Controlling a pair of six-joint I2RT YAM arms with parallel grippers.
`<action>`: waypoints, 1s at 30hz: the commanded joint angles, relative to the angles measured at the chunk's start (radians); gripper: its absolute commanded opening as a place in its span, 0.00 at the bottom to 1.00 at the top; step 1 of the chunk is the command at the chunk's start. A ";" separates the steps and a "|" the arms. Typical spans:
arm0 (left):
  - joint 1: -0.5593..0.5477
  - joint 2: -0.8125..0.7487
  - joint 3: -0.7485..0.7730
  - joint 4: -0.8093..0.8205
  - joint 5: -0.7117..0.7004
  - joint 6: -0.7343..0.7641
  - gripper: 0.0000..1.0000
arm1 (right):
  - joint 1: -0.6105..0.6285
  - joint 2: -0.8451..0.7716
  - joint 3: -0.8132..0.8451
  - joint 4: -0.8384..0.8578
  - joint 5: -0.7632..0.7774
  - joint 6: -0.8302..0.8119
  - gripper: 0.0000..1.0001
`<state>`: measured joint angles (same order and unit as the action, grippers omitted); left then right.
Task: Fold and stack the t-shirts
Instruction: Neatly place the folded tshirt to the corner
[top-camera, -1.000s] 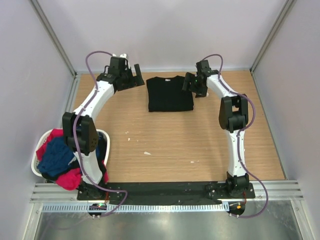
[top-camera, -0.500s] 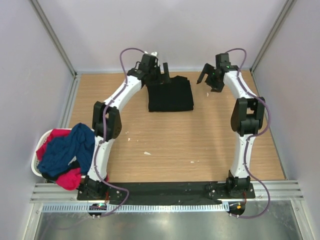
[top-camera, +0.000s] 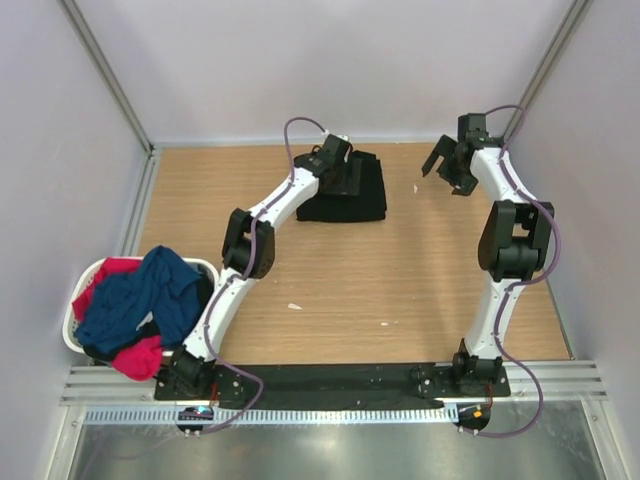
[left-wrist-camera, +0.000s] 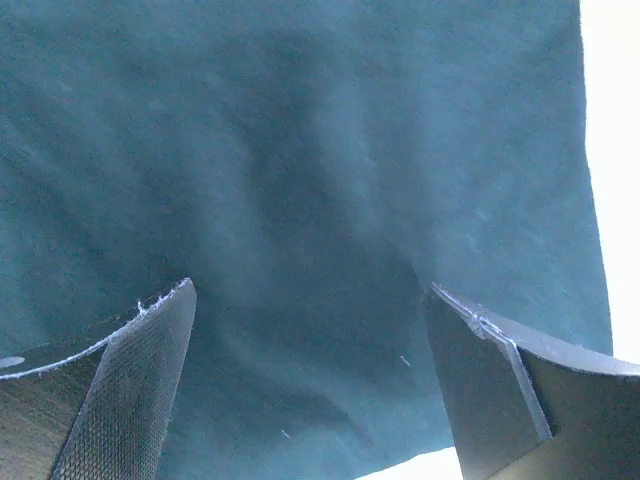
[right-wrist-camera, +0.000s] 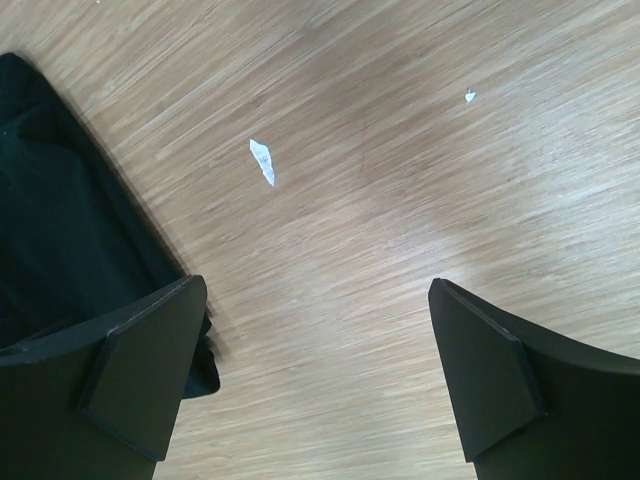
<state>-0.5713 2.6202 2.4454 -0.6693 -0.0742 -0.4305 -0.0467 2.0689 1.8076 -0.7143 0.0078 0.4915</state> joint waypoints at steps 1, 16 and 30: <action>0.060 0.106 0.109 -0.223 -0.090 0.024 0.95 | 0.007 -0.084 -0.007 0.012 0.027 -0.011 1.00; 0.281 0.055 0.075 -0.526 -0.278 0.294 1.00 | 0.010 -0.053 -0.053 -0.005 0.053 0.050 0.99; 0.605 0.032 0.043 -0.484 -0.205 0.493 1.00 | 0.047 0.003 0.002 -0.059 0.122 0.136 1.00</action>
<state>-0.0345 2.6244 2.5248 -1.1057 -0.2417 -0.0429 -0.0128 2.0640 1.7599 -0.7578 0.0856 0.5865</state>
